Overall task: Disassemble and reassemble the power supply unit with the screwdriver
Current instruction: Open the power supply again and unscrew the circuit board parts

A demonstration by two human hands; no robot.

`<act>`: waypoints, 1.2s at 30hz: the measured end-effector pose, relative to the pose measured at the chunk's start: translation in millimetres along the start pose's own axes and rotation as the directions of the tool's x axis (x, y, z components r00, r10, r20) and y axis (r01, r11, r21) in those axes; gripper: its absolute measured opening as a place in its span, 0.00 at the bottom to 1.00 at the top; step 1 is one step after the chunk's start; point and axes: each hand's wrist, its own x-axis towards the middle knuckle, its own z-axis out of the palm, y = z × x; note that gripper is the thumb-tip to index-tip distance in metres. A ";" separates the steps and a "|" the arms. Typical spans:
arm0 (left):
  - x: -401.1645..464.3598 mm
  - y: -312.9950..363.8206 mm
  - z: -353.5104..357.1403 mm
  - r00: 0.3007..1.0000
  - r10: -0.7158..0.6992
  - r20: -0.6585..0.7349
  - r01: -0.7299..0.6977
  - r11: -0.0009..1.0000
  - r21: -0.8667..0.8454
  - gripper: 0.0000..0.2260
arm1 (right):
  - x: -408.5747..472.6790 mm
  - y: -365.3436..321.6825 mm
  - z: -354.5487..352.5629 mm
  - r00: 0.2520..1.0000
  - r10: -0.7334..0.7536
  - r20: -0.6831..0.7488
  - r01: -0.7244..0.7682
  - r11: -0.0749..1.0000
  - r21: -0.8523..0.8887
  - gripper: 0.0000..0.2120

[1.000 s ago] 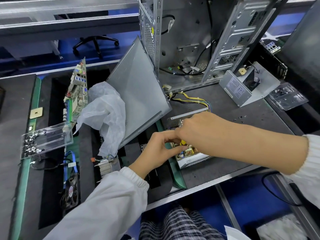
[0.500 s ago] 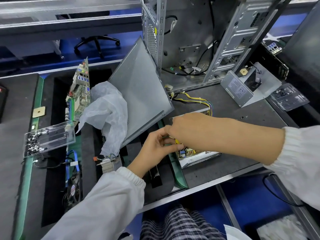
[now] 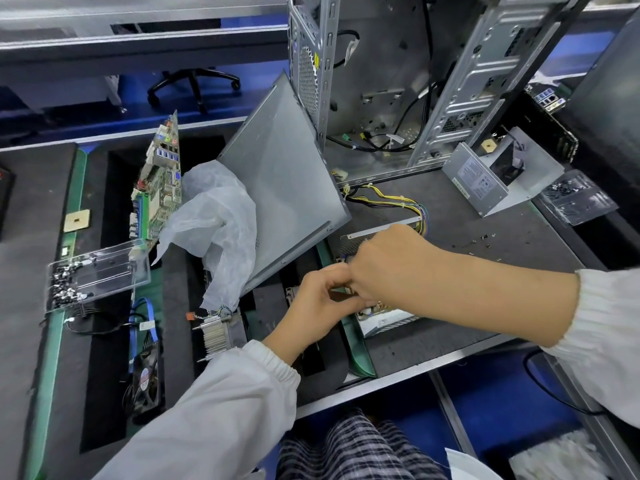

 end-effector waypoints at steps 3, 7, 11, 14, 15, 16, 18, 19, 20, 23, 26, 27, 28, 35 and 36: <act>1.6 3.3 -4.5 0.998 -0.030 0.060 0.030 1.000 -0.009 0.10 | -5.1 5.3 -3.5 1.000 0.007 -0.002 -0.007 0.998 0.060 0.10; 4.8 5.6 -9.5 0.994 -0.081 0.077 0.082 0.997 -0.008 0.13 | -3.3 7.9 -9.7 0.996 -0.069 0.060 0.063 0.994 0.089 0.17; 4.2 2.7 -9.9 0.994 -0.082 0.078 0.084 0.996 -0.024 0.13 | -2.3 8.1 -8.8 0.996 -0.073 0.055 0.071 0.997 0.035 0.15; 3.0 0.5 -8.8 0.992 -0.082 0.097 0.082 0.997 0.006 0.15 | -5.5 5.8 -6.6 0.997 -0.073 0.040 0.073 0.997 0.001 0.13; 3.3 1.4 -7.9 0.992 -0.074 0.101 0.072 0.997 0.021 0.16 | -6.0 4.4 -6.4 0.997 -0.068 0.034 0.068 0.998 -0.006 0.13; 4.0 2.0 -6.8 0.994 -0.056 0.098 0.053 0.998 0.037 0.16 | -6.1 2.4 -5.1 0.997 -0.066 0.028 0.066 0.998 -0.009 0.13; 5.2 2.7 -4.9 0.997 -0.019 0.079 0.015 0.998 0.055 0.17 | -6.0 -3.7 -1.0 0.997 -0.070 0.011 0.071 0.997 -0.007 0.11; 5.8 5.0 -4.4 0.997 -0.015 0.079 0.010 0.998 0.062 0.18 | -6.3 -6.0 1.3 0.998 -0.064 -0.011 0.064 0.998 -0.004 0.10; 5.9 6.4 -3.8 0.996 -0.008 0.090 0.002 0.997 0.072 0.18 | -7.0 -6.2 3.2 0.998 -0.044 -0.040 0.044 0.999 0.006 0.10; 5.7 5.5 -3.8 0.994 0.000 0.110 -0.010 0.996 0.093 0.11 | -10.4 2.8 1.9 0.996 0.003 -0.084 0.004 0.996 0.092 0.14; 8.3 0.7 -7.4 0.994 -0.049 0.102 0.039 0.994 0.099 0.05 | -10.2 15.0 -2.0 0.996 -0.077 -0.048 0.084 0.980 0.178 0.14; 9.0 0.8 -8.9 0.994 -0.069 0.090 0.060 0.994 0.093 0.07 | -8.1 16.3 -2.4 0.994 -0.093 -0.050 0.100 0.980 0.173 0.14; 9.2 -0.1 -10.5 0.993 -0.080 0.091 0.073 0.994 0.077 0.08 | -5.9 16.5 -2.5 0.995 -0.093 -0.043 0.098 0.983 0.152 0.13; 2.4 0.4 -10.3 0.988 -0.105 0.115 0.105 0.994 0.010 0.14 | -6.5 8.8 -6.5 0.996 -0.038 -0.075 0.035 0.999 -0.038 0.15; 2.2 1.6 -9.5 0.990 -0.087 0.109 0.086 0.996 0.014 0.15 | -6.5 6.1 -5.7 0.997 -0.033 -0.064 0.031 0.999 -0.033 0.14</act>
